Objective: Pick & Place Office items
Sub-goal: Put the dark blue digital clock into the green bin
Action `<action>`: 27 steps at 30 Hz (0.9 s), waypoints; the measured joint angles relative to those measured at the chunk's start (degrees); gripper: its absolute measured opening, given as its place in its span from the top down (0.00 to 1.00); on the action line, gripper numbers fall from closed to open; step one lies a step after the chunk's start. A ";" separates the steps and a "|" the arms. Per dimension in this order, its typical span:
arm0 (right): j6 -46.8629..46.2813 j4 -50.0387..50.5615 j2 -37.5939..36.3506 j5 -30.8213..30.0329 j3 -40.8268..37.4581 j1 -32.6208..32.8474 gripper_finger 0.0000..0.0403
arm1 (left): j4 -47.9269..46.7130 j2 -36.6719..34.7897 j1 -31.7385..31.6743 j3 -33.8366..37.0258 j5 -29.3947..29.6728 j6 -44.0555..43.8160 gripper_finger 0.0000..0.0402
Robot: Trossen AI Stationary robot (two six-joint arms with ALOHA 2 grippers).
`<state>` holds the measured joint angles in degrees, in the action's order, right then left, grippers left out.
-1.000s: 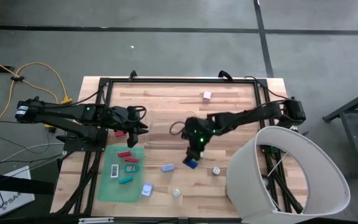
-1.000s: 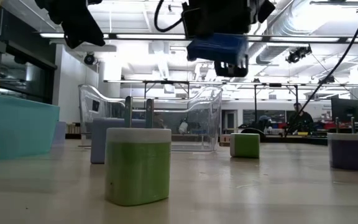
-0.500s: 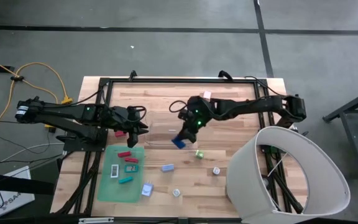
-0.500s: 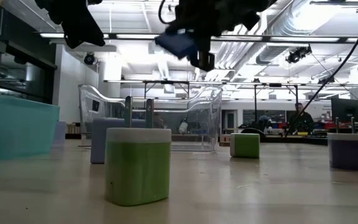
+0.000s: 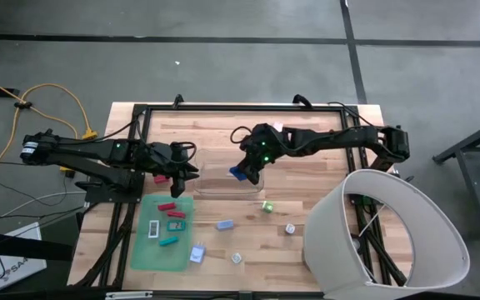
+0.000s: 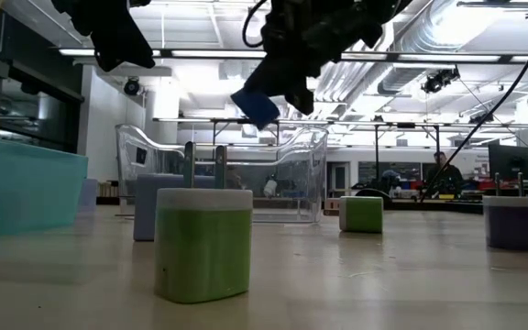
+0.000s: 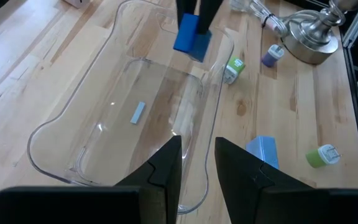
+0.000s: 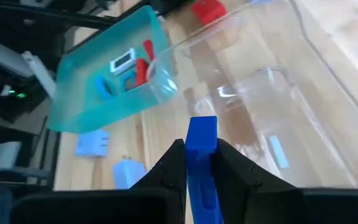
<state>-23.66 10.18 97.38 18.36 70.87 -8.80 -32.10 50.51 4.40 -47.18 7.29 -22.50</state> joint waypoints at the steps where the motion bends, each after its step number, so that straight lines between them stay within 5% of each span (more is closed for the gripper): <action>1: 0.04 0.29 0.00 -0.07 0.00 0.00 0.89 | 0.00 0.01 0.00 0.00 0.00 0.00 0.77; 13: -0.69 -12.73 0.00 5.95 0.00 0.45 0.89 | 1.52 0.01 0.02 -0.01 0.04 0.18 0.77; 27: 2.95 -26.05 0.00 4.02 0.00 3.50 0.89 | 13.27 0.00 0.01 0.00 0.07 5.35 0.77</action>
<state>-20.71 -15.87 97.38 22.37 70.87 -5.30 -18.82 50.51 4.41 -47.18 7.35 -17.15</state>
